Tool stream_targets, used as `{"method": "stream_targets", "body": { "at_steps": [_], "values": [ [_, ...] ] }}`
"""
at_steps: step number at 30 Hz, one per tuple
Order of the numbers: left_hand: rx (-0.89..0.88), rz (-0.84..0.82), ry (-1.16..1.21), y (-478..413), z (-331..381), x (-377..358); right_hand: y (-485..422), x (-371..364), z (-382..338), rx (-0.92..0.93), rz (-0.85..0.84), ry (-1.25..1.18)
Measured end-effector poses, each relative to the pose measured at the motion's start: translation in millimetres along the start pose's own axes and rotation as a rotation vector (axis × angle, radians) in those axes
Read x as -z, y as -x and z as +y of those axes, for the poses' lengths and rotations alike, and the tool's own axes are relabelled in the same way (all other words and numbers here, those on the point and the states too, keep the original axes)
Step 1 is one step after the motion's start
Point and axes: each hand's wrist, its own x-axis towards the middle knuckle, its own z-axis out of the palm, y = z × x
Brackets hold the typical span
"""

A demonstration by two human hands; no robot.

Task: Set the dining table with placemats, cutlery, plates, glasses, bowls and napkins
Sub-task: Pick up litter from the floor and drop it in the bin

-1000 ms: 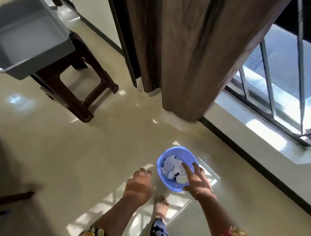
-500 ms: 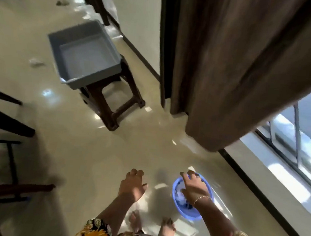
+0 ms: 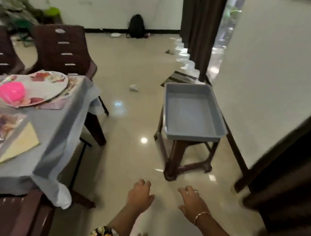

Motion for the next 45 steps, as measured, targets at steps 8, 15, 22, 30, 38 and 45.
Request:
{"method": "stream_targets", "body": {
  "at_steps": [8, 15, 22, 30, 38, 45],
  "values": [
    [0.152, 0.081, 0.052, -103.1, -102.3, 112.4, -161.6, 70.0, -90.9, 0.117, 0.031, -0.016],
    [0.136, 0.119, 0.110, -212.7, -139.0, 183.5, -301.0, 130.6, -123.3, 0.148, 0.063, 0.019],
    [0.107, 0.067, 0.054, -348.5, -164.8, 293.6, -458.7, 208.1, -139.2, 0.147, 0.062, -0.050],
    [0.138, 0.096, 0.079, -493.1, -182.2, 403.5, -601.6, 297.1, -145.5, 0.127, 0.082, -0.091],
    [0.093, 0.028, 0.072, -652.9, -200.2, 466.7, -754.2, 356.7, -148.2, 0.081, 0.067, -0.079],
    [0.112, -0.003, 0.080, -804.6, -254.0, 561.1, -912.1, 424.9, -169.1, 0.034, -0.038, -0.047]
  ]
}}
